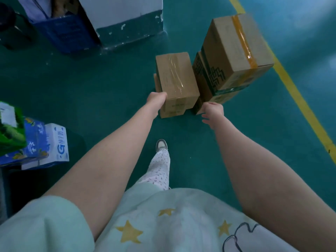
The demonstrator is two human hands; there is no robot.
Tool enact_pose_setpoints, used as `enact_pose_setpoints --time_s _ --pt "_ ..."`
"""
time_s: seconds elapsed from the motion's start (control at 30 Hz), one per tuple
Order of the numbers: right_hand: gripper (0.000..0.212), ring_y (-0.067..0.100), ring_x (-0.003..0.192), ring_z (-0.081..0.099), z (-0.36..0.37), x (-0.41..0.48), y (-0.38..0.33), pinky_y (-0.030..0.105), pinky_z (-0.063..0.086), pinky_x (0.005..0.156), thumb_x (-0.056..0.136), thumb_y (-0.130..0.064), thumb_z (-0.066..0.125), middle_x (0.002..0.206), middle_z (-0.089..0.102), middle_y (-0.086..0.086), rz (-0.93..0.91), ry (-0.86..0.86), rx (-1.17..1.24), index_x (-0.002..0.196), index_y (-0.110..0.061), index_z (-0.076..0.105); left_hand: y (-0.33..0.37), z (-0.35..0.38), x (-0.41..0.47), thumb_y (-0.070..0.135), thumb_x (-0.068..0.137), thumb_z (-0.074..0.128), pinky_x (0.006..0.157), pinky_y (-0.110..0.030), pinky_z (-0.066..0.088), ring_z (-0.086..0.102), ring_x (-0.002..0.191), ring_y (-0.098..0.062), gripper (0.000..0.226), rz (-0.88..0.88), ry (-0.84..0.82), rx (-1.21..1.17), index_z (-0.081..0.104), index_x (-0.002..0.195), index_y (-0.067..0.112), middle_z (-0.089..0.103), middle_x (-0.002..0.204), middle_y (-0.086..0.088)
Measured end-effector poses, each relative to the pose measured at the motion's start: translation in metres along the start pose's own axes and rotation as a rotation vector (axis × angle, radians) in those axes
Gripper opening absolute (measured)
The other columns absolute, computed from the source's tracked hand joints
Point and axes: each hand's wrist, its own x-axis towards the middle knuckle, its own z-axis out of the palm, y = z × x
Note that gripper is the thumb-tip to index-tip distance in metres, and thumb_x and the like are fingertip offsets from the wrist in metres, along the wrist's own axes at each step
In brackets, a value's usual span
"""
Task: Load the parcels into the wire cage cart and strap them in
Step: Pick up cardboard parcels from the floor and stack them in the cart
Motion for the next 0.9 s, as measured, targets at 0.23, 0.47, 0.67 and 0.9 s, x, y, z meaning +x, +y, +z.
enact_pose_setpoints --time_s 0.23,0.47,0.67,0.9 --pt "0.034 0.025 0.106 0.056 0.01 0.07 -0.058 0.031 0.048 0.076 0.097 -0.014 0.043 0.125 0.057 0.006 0.017 -0.033 -0.055 0.128 -0.017 0.056 0.06 0.016 0.069 0.016 0.094 0.043 0.082 -0.03 0.036 0.047 0.106 -0.021 0.038 -0.031 0.002 0.078 0.046 0.131 0.007 0.047 0.117 -0.004" --pt "0.036 0.02 0.099 0.054 0.029 0.149 -0.093 0.033 0.051 0.088 0.096 -0.017 0.047 0.114 0.057 0.005 0.015 -0.102 -0.165 0.131 -0.016 0.053 0.088 0.035 0.142 0.016 0.094 0.043 0.084 -0.029 0.037 0.047 0.122 -0.023 0.045 -0.128 0.048 0.096 0.04 0.138 0.007 0.045 0.139 -0.007" --pt "0.04 0.019 0.104 0.049 0.041 0.215 -0.097 0.033 0.046 0.098 0.097 -0.02 0.049 0.128 0.053 0.005 -0.019 -0.199 -0.319 0.136 -0.016 0.047 0.09 0.057 0.193 0.02 0.095 0.043 0.097 -0.032 0.039 0.041 0.13 -0.024 0.055 -0.214 0.113 0.067 0.029 0.146 0.008 0.035 0.148 -0.007" --pt "0.053 0.026 0.124 0.046 0.07 0.31 -0.07 0.039 0.044 0.102 0.097 -0.022 0.049 0.141 0.044 0.008 -0.022 -0.22 -0.384 0.146 -0.014 0.03 0.056 0.105 0.276 0.017 0.095 0.044 0.092 -0.031 0.036 0.041 0.128 -0.023 0.06 -0.285 0.157 0.063 0.019 0.149 0.009 0.038 0.145 -0.006"
